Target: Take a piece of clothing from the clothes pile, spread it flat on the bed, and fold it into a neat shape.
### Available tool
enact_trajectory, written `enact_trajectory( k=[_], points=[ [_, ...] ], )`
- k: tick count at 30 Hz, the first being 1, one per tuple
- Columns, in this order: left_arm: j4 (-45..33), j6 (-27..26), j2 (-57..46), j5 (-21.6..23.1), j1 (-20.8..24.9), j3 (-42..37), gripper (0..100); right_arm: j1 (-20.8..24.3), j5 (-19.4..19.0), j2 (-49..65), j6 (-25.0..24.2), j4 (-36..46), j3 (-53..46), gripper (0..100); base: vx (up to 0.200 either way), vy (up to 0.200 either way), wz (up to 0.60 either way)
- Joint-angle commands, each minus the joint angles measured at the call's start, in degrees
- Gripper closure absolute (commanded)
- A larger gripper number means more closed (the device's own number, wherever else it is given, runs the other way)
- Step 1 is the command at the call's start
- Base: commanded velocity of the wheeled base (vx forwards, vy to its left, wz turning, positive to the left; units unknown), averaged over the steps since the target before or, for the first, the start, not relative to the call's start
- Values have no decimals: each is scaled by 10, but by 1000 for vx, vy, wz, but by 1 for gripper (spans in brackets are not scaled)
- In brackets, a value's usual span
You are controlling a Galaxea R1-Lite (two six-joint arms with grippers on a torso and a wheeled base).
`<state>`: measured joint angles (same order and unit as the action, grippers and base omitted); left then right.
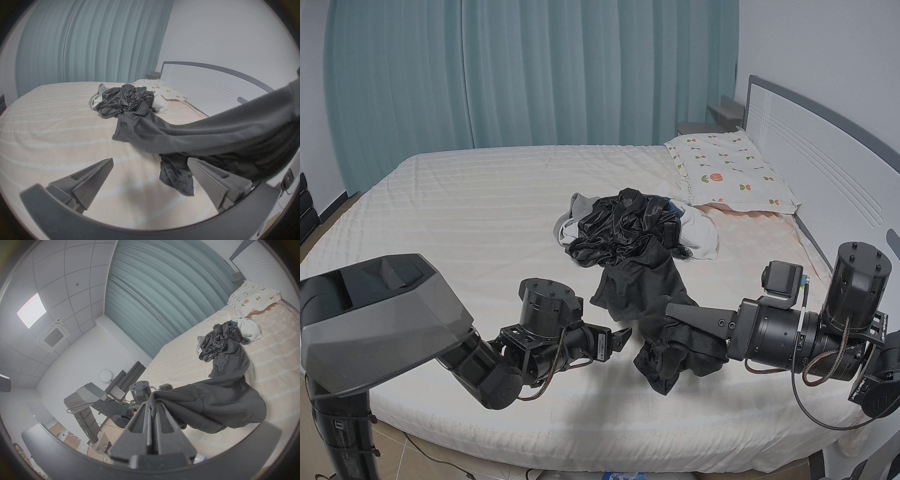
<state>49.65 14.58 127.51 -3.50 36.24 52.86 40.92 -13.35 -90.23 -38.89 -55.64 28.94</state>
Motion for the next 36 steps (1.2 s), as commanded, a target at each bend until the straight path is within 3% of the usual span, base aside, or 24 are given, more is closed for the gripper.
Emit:
enact_trajectory(
  k=[1, 9, 14, 25, 26, 32, 35, 36],
  points=[
    [0, 26, 51, -17, -3, 66, 0, 6, 0, 24, 7, -3, -2, 100, 0, 0, 0],
    [-1, 34, 121, -25, -13, 140, 0, 6, -1, 74, 24, -3, 2, 100, 0, 0, 0],
    [-2, 70, 174, -85, -18, 209, 0, 5, -5, 118, 36, -3, -20, 100, 0, 0, 0],
    [-7, 84, 191, -88, -43, 207, 0, -40, -14, 88, 29, -5, -16, 100, 0, 0, 0],
    [-7, 94, 190, -88, -43, 206, 100, -47, -15, 77, 29, -5, -14, 100, 0, 0, 0],
    [-9, 144, 142, -86, -43, 165, 100, -67, -16, 16, 29, -24, 0, 100, 0, 0, 0],
    [-4, 167, 90, -85, -42, 110, 100, -86, -14, -30, 36, -61, 21, 100, 0, 0, 0],
    [-3, 198, 60, -85, -38, 95, 100, -97, -10, -51, 35, -92, 41, 100, 0, 0, 0]
  ],
)
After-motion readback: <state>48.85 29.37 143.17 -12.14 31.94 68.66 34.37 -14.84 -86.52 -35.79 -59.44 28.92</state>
